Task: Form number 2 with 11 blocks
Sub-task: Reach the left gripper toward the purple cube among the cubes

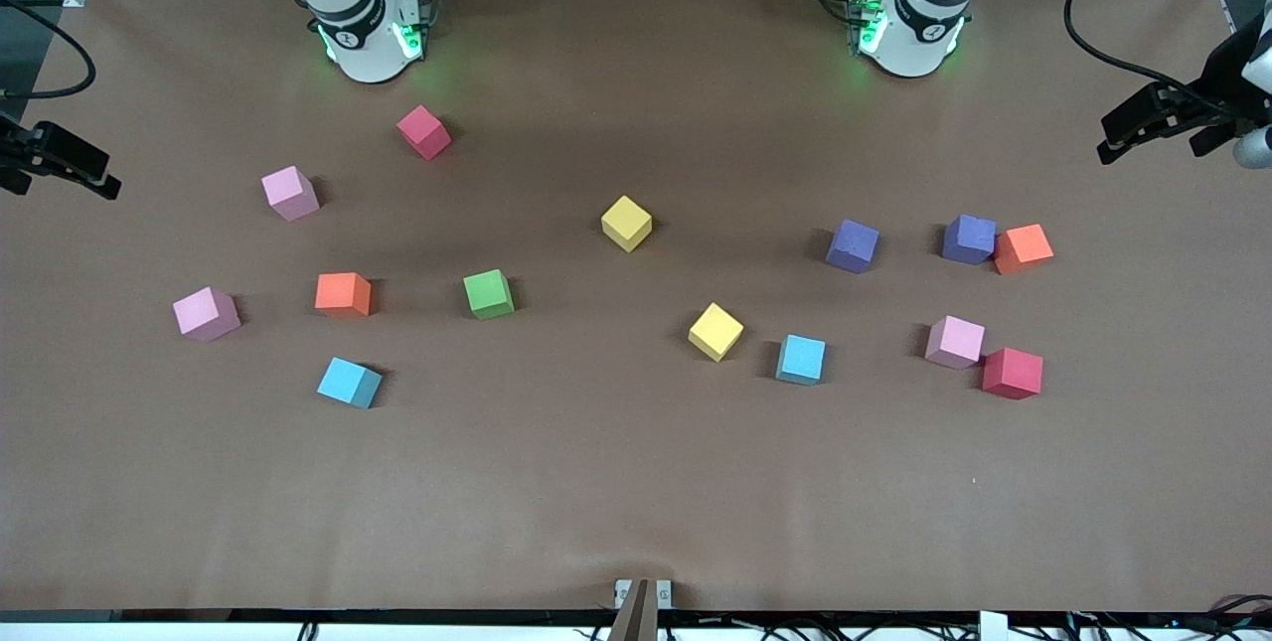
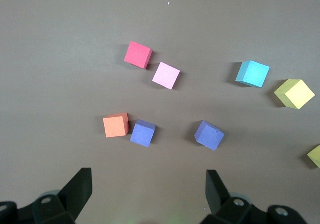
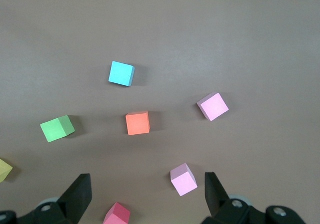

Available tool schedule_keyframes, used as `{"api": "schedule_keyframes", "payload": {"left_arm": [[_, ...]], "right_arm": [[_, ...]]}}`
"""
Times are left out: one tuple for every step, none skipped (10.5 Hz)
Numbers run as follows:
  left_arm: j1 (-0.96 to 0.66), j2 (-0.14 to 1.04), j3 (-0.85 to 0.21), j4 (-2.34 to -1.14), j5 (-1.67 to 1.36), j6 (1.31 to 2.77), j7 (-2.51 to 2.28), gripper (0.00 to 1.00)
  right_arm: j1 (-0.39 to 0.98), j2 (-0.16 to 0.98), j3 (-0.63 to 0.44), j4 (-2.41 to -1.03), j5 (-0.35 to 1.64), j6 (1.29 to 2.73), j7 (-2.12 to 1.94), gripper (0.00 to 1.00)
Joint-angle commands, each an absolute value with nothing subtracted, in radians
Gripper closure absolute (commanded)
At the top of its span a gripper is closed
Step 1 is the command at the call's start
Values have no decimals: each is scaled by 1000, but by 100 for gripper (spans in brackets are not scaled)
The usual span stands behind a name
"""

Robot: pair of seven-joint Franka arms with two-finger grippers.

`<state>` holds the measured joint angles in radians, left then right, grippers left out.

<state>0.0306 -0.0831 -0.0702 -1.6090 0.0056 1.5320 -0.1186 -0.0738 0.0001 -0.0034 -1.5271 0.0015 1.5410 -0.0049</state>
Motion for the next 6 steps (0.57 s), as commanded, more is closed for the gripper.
{"api": "schedule_keyframes", "payload": {"left_arm": [[28, -95, -69, -1614, 26, 1537, -103, 0], [34, -95, -66, -1614, 25, 1537, -100, 0], [32, -89, -67, -1615, 23, 1537, -100, 0], [28, -75, -75, -1623, 11, 1537, -115, 0], [25, -60, -118, -1661, 3, 1558, -118, 0], [34, -57, -177, -1690, 2, 1613, -133, 0]], "right_arm": [[-71, -6, -3, -1534, 12, 1548, -9, 0], [-72, -6, -5, -1534, 12, 1548, -9, 0], [-71, -6, -3, -1534, 12, 1548, -9, 0], [-71, -6, -5, -1534, 12, 1548, -9, 0], [-71, -6, -3, -1534, 12, 1548, -9, 0], [-72, -6, -3, -1534, 12, 1548, -9, 0]]}}
